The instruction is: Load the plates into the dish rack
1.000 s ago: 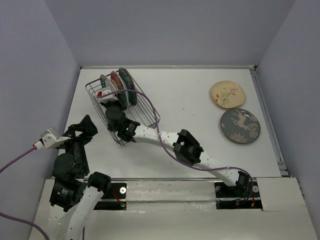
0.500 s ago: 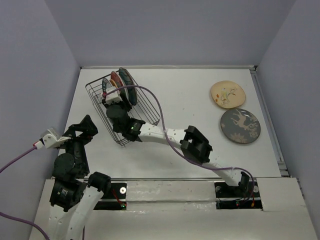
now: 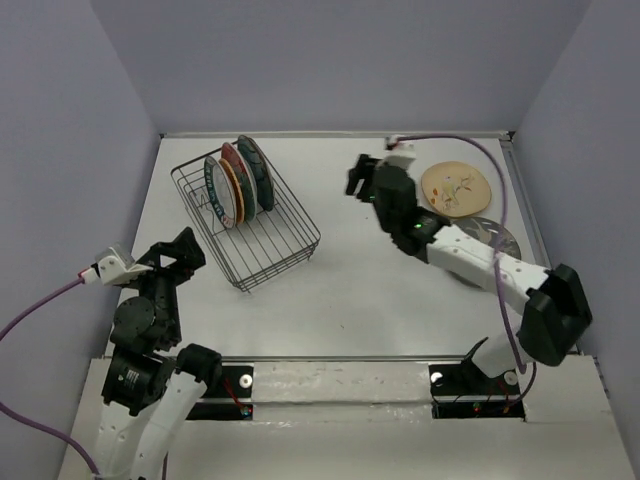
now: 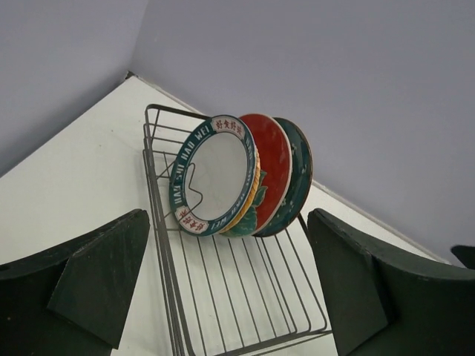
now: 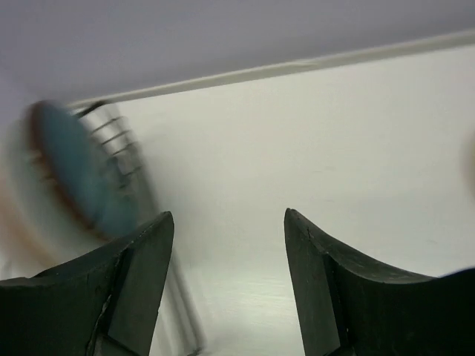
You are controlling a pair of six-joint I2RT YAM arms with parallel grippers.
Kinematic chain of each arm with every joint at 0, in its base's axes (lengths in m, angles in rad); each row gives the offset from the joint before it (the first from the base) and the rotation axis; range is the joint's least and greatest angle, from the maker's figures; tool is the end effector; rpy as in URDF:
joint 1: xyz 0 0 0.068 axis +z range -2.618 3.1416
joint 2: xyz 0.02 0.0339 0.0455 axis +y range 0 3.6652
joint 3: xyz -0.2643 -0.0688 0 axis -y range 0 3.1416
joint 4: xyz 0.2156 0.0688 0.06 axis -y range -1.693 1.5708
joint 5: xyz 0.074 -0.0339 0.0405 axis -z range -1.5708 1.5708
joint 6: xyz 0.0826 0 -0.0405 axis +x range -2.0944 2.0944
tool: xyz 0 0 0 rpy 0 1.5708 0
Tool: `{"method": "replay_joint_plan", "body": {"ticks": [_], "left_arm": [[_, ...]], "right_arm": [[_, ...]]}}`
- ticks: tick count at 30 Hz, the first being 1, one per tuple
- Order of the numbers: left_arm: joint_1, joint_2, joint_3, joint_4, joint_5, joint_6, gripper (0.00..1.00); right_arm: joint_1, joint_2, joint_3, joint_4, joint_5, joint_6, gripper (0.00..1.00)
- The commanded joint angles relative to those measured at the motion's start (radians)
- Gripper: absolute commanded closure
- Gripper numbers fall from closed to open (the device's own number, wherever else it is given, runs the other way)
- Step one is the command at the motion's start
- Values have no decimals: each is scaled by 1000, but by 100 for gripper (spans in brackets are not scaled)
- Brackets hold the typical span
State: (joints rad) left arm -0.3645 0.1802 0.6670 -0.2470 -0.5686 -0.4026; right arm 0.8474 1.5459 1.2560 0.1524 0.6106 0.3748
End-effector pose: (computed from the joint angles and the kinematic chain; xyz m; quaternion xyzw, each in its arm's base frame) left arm 0.0737 0.0195 0.3489 -0.2319 0.5884 -0.1219 0.7650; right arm 0.2854 0.2516 0.3542 0.0236 0.7454 0.1738 0.6431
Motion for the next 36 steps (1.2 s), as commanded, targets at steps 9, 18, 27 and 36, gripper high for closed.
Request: {"method": "replay_joint_plan", "body": {"ticks": [9, 18, 27, 36], "left_arm": [[1, 62, -10, 78, 104, 33, 1], [-54, 36, -10, 100, 124, 44, 1], [-113, -54, -14, 84, 121, 44, 1], [-149, -102, -10, 74, 105, 44, 1]], "right_arm": [[-925, -378, -559, -85, -371, 386, 33], [-1164, -570, -797, -149, -329, 432, 35], [-1423, -534, -853, -258, -541, 389, 25], [-1432, -351, -851, -202, -821, 348, 29]]}}
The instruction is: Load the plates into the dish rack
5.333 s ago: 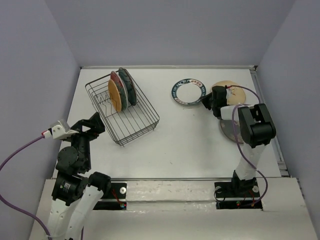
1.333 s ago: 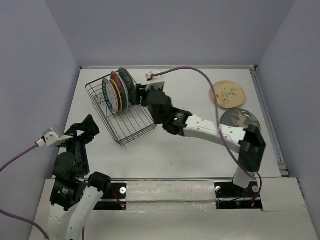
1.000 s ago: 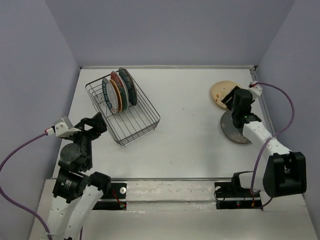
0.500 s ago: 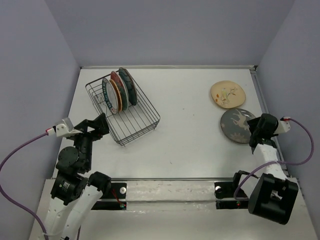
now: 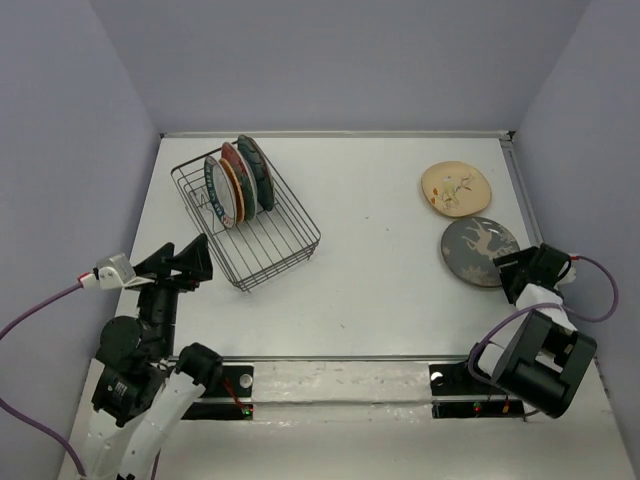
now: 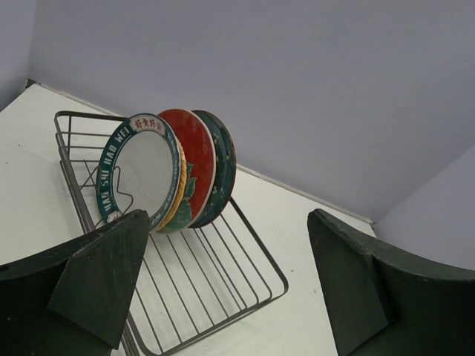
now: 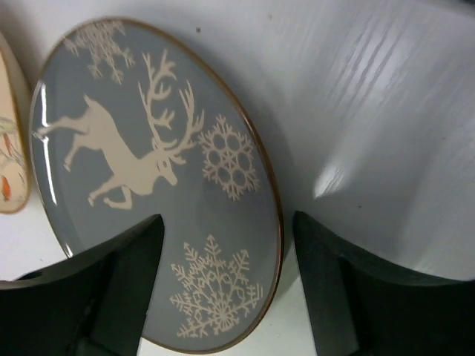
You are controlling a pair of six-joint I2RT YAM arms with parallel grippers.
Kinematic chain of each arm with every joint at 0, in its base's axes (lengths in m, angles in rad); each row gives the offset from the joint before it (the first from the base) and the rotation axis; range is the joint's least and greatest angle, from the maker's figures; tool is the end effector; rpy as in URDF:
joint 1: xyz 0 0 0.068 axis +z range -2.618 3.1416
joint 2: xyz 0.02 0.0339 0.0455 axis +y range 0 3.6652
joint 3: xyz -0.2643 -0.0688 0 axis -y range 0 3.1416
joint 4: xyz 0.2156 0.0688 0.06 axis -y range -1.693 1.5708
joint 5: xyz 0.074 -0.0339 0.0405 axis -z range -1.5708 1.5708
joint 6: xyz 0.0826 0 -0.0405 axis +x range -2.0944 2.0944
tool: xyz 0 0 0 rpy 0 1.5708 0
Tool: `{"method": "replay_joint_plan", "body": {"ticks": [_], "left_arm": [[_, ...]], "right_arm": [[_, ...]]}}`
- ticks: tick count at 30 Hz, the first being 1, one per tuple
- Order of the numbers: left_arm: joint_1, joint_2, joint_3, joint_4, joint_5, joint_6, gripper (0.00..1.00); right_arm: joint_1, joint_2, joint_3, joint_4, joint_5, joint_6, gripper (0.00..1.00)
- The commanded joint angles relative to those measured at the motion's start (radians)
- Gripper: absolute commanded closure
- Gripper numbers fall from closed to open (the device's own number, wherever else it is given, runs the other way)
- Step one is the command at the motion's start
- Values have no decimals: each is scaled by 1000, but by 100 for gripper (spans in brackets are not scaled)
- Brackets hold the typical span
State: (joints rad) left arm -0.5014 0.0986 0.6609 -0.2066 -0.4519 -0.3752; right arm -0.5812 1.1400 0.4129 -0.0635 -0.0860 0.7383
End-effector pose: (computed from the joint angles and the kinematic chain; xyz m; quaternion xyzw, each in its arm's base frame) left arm 0.0580 0.0093 0.3569 -0.1485 0.5668 -0.2238 0.7788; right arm 0.1882 -0.1151 0.1441 0.5534 0.7401 0.0694 0.3756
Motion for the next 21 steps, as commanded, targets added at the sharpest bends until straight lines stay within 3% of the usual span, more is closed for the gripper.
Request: {"method": "replay_joint_plan", "body": {"ticks": [1, 2, 5, 6, 9, 13, 17, 21], "left_arm": [[-12, -22, -4, 35, -14, 15, 1], [-14, -25, -4, 35, -14, 13, 1], [-14, -30, -4, 38, -16, 15, 1], [-15, -27, -4, 39, -14, 15, 1], [-16, -23, -4, 44, -11, 15, 1], [-16, -22, -4, 44, -8, 15, 1], [-17, -20, -4, 44, -11, 15, 1], [-14, -14, -4, 42, -14, 13, 1]], "right_arm": [[-3, 63, -8, 30, -129, -13, 36], [-3, 82, -11, 37, -139, -2, 46], [-3, 96, -16, 39, -150, 7, 63], [-3, 77, -31, 40, -153, 15, 74], [-3, 21, -94, 42, -176, 24, 84], [-3, -69, -157, 24, -236, 21, 92], [32, -175, -163, -61, -291, 3, 93], [159, -249, -174, -113, -314, 9, 93]]}}
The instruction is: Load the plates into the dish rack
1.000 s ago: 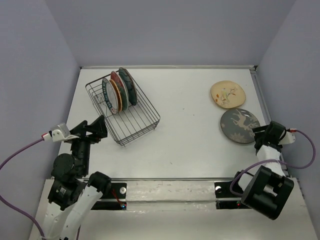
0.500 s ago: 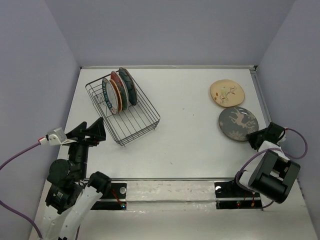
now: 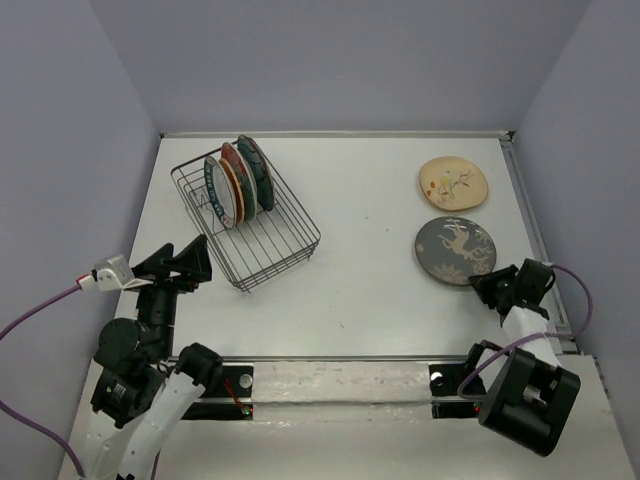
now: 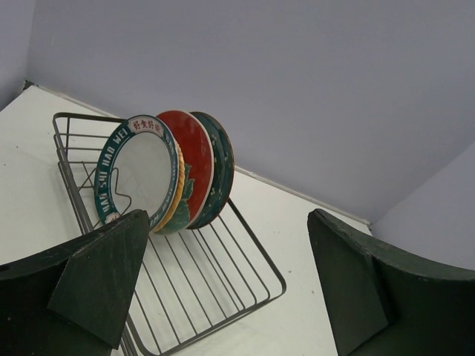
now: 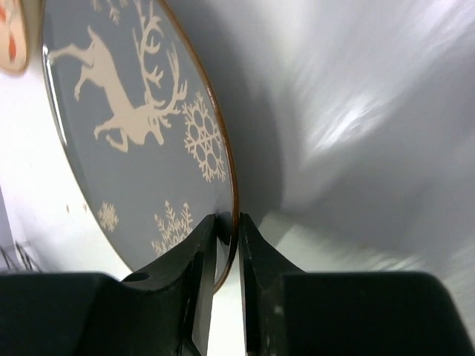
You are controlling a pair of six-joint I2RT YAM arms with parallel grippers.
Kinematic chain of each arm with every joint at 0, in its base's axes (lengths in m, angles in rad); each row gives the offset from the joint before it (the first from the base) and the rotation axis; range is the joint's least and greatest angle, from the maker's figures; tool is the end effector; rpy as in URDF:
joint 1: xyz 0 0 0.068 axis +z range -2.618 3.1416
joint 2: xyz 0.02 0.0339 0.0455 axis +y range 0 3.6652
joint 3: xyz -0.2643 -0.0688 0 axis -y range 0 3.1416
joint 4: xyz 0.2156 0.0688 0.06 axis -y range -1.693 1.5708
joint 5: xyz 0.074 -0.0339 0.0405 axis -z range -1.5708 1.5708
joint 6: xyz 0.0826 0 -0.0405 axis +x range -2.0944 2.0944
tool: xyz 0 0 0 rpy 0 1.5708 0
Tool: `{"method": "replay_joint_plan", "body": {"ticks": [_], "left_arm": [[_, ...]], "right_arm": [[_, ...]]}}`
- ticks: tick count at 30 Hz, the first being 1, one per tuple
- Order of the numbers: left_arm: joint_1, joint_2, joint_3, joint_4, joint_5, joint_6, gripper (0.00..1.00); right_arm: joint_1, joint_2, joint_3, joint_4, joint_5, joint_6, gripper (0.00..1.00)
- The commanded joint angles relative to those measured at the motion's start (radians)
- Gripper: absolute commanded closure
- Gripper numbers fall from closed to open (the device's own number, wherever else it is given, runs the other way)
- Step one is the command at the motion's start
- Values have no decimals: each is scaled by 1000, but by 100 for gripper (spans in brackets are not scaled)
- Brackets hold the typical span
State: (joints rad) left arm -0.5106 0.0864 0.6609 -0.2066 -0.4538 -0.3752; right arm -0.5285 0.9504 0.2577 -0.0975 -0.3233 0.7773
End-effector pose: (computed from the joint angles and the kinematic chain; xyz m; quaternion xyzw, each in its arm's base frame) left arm 0.0556 0.0104 0.3572 -0.1478 0.5626 -0.2293 0.7804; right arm 0.1667 -0.0670 0.1288 0.5058 0.7622 0.1943 0.3541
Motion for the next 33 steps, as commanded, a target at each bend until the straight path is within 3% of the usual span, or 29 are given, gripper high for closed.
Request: {"method": "replay_joint_plan", "body": {"ticks": [1, 5, 9, 11, 15, 19, 24, 27, 33], "left_arm": [[-5, -2, -4, 42, -13, 15, 1], [0, 12, -4, 42, -10, 15, 1], [1, 24, -4, 36, -11, 15, 1], [3, 29, -4, 36, -8, 15, 1], [6, 53, -4, 38, -2, 16, 1], [12, 72, -4, 41, 1, 16, 1], [27, 88, -4, 45, 6, 18, 1], [40, 93, -4, 46, 6, 18, 1], [55, 98, -4, 46, 10, 18, 1]], "right_arm": [[193, -56, -20, -71, -79, -30, 93], [350, 51, 0, -13, -80, -12, 93], [412, 149, 6, 85, -102, 3, 93], [435, 194, 17, 140, -97, 7, 88], [435, 195, -14, 214, -42, 63, 48], [444, 238, -23, 297, -66, 86, 36], [466, 344, -23, 389, -114, 108, 37], [475, 375, -34, 438, -111, 146, 43], [495, 402, -70, 522, -89, 221, 72]]}}
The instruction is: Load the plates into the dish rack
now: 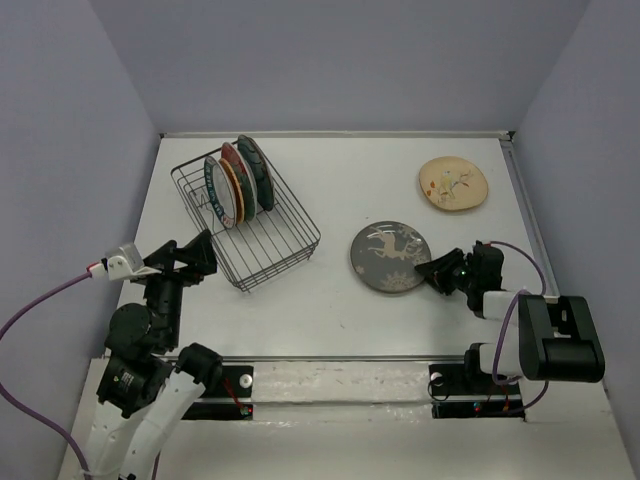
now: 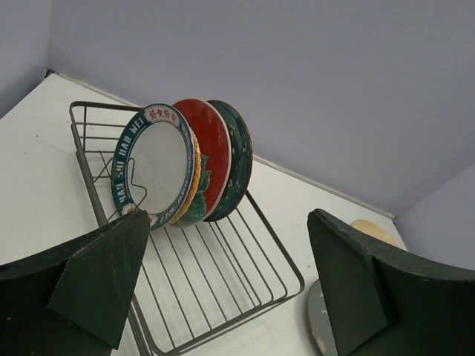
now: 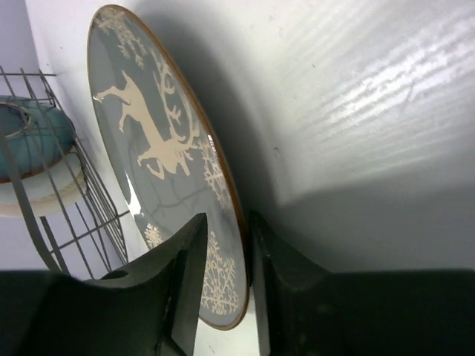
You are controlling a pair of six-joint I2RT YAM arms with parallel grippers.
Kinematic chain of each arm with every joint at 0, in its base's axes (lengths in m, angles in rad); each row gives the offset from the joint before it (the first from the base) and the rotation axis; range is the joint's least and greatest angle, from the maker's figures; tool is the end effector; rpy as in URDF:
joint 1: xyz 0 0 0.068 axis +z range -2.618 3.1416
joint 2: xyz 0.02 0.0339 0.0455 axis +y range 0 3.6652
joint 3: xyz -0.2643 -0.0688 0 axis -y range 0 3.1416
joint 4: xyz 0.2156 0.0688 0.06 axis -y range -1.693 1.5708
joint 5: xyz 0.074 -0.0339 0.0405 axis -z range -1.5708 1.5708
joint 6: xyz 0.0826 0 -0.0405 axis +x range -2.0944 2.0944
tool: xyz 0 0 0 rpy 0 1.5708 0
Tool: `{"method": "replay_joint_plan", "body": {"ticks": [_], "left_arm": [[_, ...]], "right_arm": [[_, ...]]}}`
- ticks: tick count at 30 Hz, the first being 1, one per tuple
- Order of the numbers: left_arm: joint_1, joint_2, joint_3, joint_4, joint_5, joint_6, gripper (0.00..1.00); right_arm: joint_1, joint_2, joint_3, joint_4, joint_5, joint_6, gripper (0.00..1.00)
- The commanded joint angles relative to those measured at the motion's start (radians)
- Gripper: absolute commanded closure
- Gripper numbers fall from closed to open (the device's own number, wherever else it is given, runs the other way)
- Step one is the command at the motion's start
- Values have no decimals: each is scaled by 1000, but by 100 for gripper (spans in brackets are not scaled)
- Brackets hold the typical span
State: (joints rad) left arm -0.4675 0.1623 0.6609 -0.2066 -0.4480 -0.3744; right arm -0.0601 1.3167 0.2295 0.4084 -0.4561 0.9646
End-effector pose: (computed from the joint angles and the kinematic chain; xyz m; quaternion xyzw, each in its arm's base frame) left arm 0.0715 0.0040 0.3547 -0.1510 0.5895 -0.1987 0.7683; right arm 0.2240 0.0230 0.1133 0.3458 0.8138 0.3671 0.2888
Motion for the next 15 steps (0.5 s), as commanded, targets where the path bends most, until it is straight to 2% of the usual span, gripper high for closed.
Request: {"method": "replay_joint_plan", "body": {"ticks": [1, 3, 6, 9, 13, 15], "left_arm": [[12, 22, -4, 46, 3, 19, 1], [12, 19, -4, 44, 0, 19, 1], [13, 22, -6, 46, 2, 19, 1], [13, 31, -6, 49, 6, 20, 1], [15, 45, -6, 58, 14, 20, 1], [15, 51, -4, 58, 12, 20, 1]], "right_arm": [[26, 39, -42, 32, 45, 34, 80], [26, 35, -44, 36, 51, 40, 92], [26, -63, -35, -8, 97, 25, 93], [35, -219, 23, -144, 147, -21, 93], [77, -517, 204, -371, 238, -121, 93], [89, -545, 287, -405, 255, -133, 93]]}}
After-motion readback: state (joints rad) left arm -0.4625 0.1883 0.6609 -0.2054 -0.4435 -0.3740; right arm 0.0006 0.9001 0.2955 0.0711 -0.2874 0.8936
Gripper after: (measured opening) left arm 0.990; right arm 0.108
